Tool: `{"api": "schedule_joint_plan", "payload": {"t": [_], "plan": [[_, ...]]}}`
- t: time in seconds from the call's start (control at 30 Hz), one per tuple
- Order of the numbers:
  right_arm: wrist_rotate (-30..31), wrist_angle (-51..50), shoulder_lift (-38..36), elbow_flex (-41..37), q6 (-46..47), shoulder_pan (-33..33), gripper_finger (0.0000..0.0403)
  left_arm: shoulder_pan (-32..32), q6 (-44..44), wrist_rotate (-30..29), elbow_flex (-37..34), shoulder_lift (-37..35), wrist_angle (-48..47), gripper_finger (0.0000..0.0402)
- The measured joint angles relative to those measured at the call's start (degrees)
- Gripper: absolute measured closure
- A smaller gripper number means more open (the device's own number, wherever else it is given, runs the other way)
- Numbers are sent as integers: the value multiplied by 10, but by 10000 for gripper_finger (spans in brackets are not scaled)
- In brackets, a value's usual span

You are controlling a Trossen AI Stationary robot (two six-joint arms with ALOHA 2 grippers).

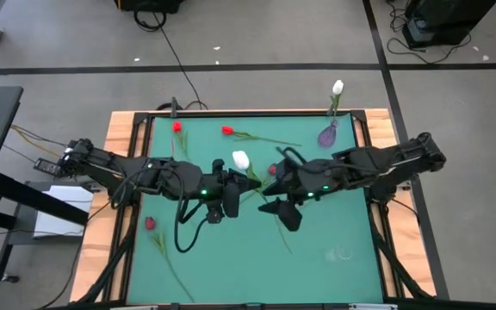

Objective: Sort flowers into vase by color
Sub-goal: Put the white flower into the violet vase

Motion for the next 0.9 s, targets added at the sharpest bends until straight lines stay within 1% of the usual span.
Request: {"api": "schedule_joint_plan", "payload": {"t": [0.07,0.13,0.2,0.27,0.3,0.4,0.5,0.53,0.6,0.7,0.77,0.8,0.87,0.9], "plan": [[-12,0,9,0,5,-5,184,0,-1,0,0,0,-1,387],[-31,5,9,-1,8,-7,223,0,-2,0,0,0,-1,387],[-43,14,11,0,8,-6,282,0,-3,0,0,0,0,387],[-46,9,10,0,4,-5,358,0,-5,1,0,0,0,387],[-46,9,10,0,-4,-5,379,0,-7,1,0,0,0,387],[-39,9,10,0,-2,-2,392,0,-19,-1,0,0,2,384],[-31,7,10,0,-3,-1,396,2,-52,1,0,0,2,372],[-27,8,10,0,-3,-1,396,4,-73,6,0,0,2,365],[-17,8,10,0,-5,-1,397,6,-150,17,0,0,4,348],[15,3,10,0,-6,0,398,7,-241,23,0,0,5,313],[58,-10,10,0,-6,2,398,5,-331,17,0,0,7,284],[90,-21,10,0,-4,4,398,5,-384,11,0,0,9,269],[170,-53,10,0,7,12,398,9,-489,12,0,0,8,238],[218,-71,10,0,18,13,398,12,-538,23,0,1,12,224]]}}
